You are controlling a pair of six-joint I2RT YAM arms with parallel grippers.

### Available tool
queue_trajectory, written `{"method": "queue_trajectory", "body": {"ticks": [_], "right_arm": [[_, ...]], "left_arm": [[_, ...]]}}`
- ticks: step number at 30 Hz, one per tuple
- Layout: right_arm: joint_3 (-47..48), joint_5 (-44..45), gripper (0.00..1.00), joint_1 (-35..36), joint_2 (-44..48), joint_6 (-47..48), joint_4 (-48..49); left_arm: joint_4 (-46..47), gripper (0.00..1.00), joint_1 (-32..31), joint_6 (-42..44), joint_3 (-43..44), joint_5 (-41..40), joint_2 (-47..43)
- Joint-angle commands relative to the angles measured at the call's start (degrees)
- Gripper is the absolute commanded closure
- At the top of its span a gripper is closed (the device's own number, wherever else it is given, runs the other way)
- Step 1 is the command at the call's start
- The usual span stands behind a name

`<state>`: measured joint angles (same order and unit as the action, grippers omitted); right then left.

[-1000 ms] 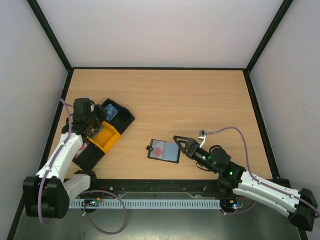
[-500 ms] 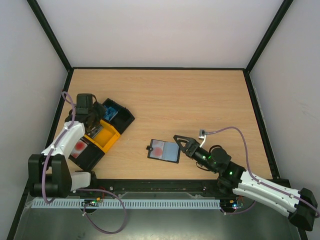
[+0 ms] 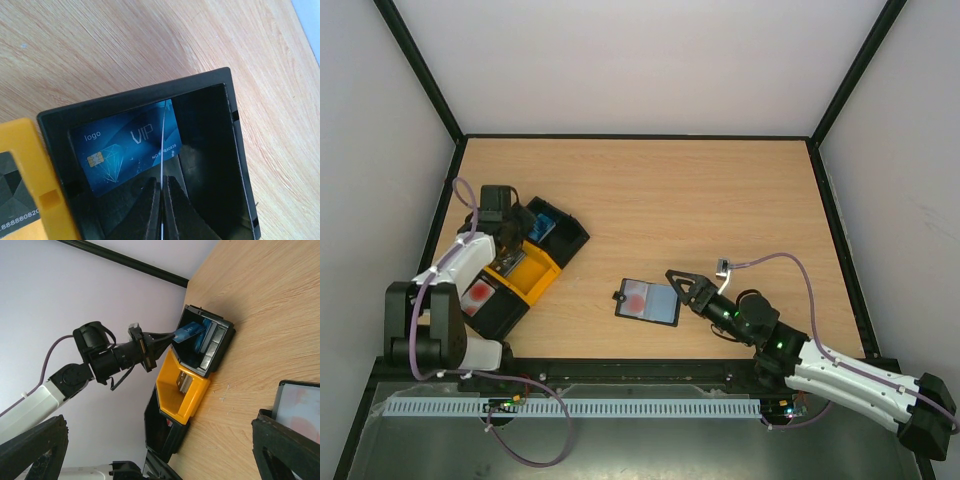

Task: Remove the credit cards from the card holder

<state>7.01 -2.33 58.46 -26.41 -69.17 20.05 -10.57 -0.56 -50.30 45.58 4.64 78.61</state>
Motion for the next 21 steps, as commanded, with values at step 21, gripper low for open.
{"method": "queue_trajectory", "body": {"ticks": [21], "right_arm": [[1.36, 2.37, 0.02, -0.1, 0.56, 1.49, -0.81]], "left_arm": [[-1.02, 0.93, 0.33, 3.74, 4.93, -2.62, 6.4]]}}
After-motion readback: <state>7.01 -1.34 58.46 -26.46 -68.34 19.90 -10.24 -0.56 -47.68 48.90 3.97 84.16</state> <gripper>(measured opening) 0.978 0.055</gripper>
